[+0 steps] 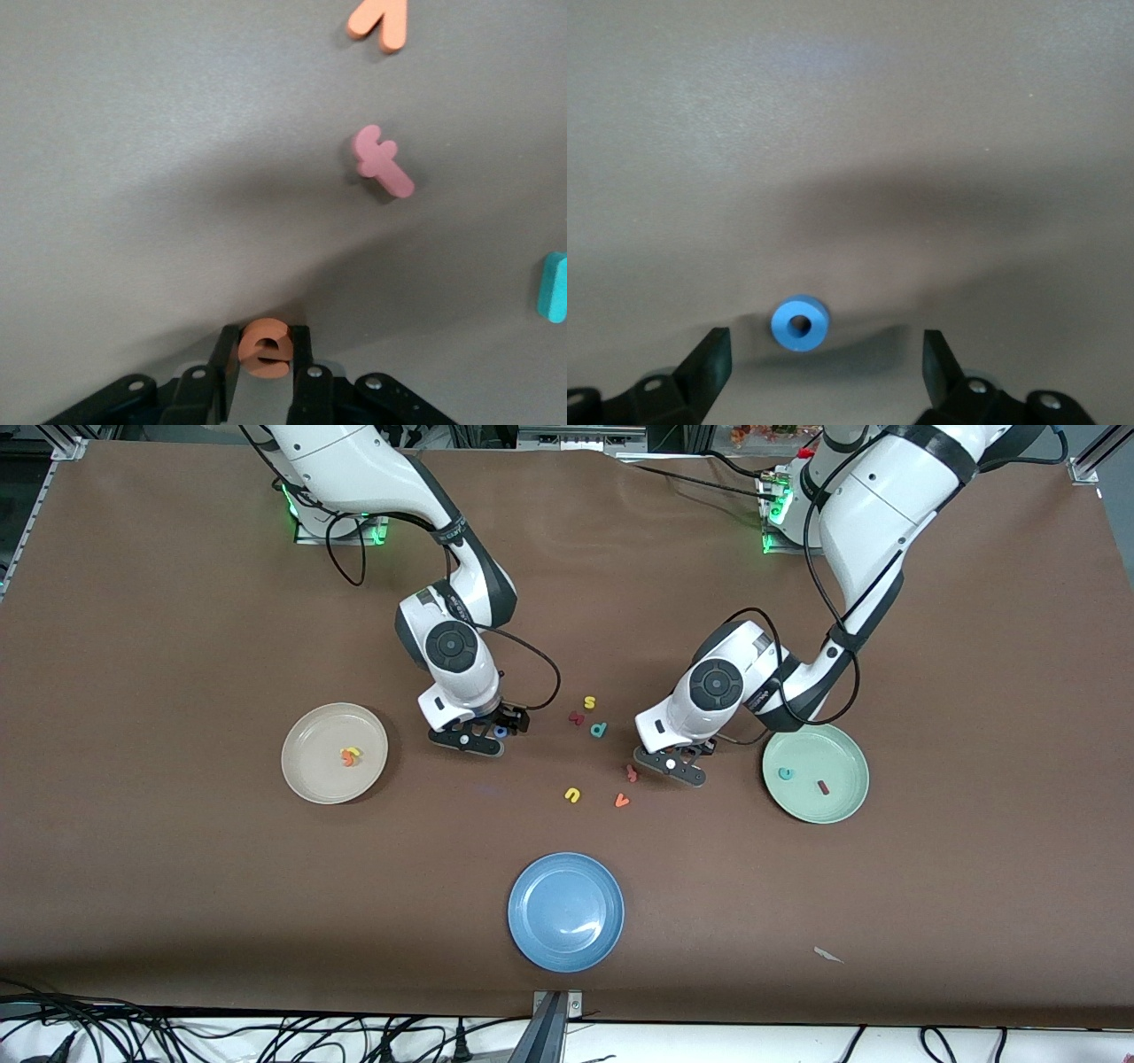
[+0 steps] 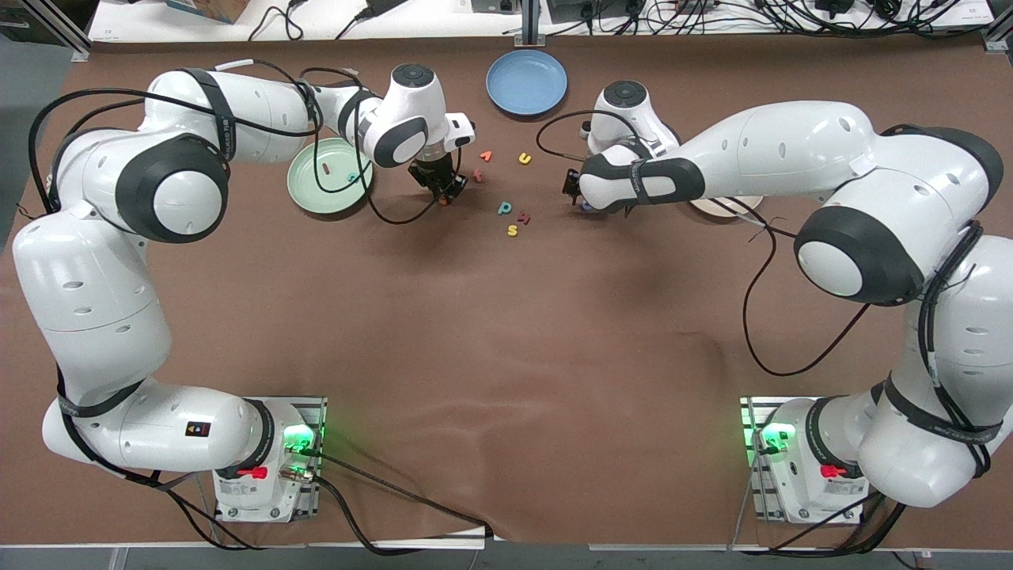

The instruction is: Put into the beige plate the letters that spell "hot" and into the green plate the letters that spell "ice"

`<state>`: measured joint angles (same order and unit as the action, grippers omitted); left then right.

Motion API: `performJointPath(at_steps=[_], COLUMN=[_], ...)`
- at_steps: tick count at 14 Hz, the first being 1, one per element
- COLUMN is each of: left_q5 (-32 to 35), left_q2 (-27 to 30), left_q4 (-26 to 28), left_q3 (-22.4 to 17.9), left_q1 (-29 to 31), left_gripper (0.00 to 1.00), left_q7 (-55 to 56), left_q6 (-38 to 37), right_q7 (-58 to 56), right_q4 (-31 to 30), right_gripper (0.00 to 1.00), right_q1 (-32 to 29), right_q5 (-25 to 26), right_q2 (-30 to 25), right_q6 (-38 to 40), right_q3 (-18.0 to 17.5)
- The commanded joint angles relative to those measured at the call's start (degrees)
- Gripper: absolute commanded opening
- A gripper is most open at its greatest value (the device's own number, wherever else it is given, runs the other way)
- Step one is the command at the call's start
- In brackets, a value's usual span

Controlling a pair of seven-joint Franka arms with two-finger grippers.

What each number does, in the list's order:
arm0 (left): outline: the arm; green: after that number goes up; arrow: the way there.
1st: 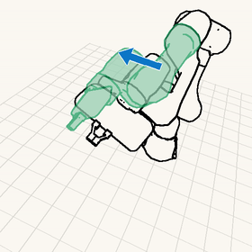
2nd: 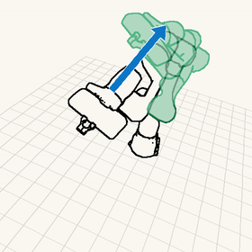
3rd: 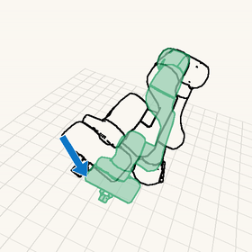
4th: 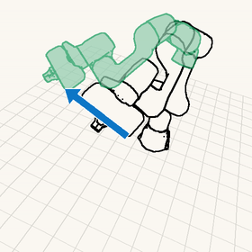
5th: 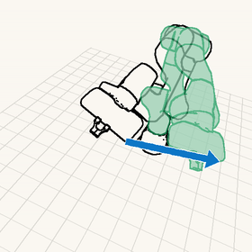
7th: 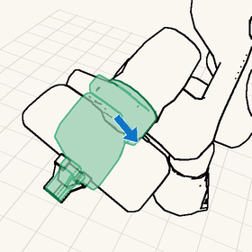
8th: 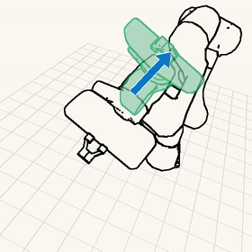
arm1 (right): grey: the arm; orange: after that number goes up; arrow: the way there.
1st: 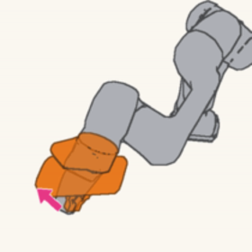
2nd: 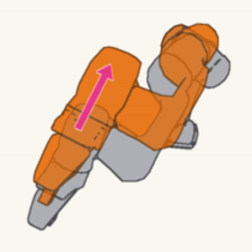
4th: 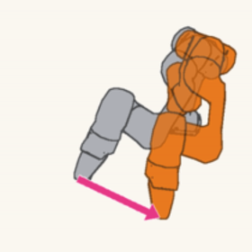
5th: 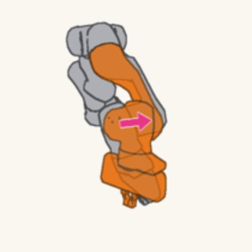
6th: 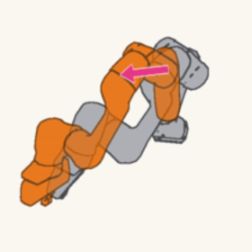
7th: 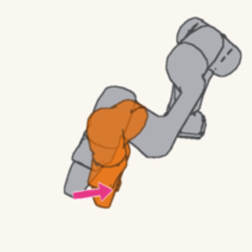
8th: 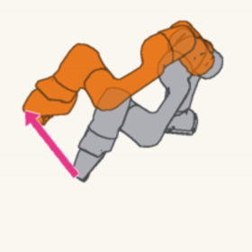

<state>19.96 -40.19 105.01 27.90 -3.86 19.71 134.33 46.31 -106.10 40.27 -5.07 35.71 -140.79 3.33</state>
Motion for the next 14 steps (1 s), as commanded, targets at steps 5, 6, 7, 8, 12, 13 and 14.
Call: performJointPath(at_steps=[5,6,7,8,12,13,14], left_q5=[1.49,1.23,0.96,0.96,0.08,-0.09,-0.18], left_q2=[4.05,4.32,4.41,4.59,4.85,4.85,5.03], left_q4=[-0.95,-1.04,-1.04,-1.04,-1.13,-1.04,-0.95], left_q3=[0.93,1.02,1.19,1.98,4.97,4.97,5.06], left_q1=[6.93,8.15,10.08,11.84,19.23,20.46,21.6], left_gripper=[0.01,0.01,0.01,0.01,0.01,0.02,0.02], left_q7=[-10.2,-11.69,-12.32,-12.67,-16.08,-18.97,-22.13], left_q6=[-6.52,-7.58,-7.68,-7.85,-9.79,-9.79,-10.22], right_q7=[2.29,2.2,1.86,1.68,1.41,1.33,1.32], right_q4=[3.53,3.53,3.53,3.53,3.53,3.45,3.53], right_gripper=[0.81,0.76,0.7,0.65,0.48,0.46,0.43], right_q1=[1.48,1.48,1.4,1.31,1.13,1.04,1.04], right_q5=[1.2,1.2,1.29,1.2,1.38,1.38,1.38], right_q2=[2.87,2.87,2.78,2.78,2.78,2.78,2.78], right_q6=[0.96,0.96,0.96,0.96,0.96,0.96,0.96], right_q3=[0.71,0.71,0.71,0.71,0.71,0.71,0.71])
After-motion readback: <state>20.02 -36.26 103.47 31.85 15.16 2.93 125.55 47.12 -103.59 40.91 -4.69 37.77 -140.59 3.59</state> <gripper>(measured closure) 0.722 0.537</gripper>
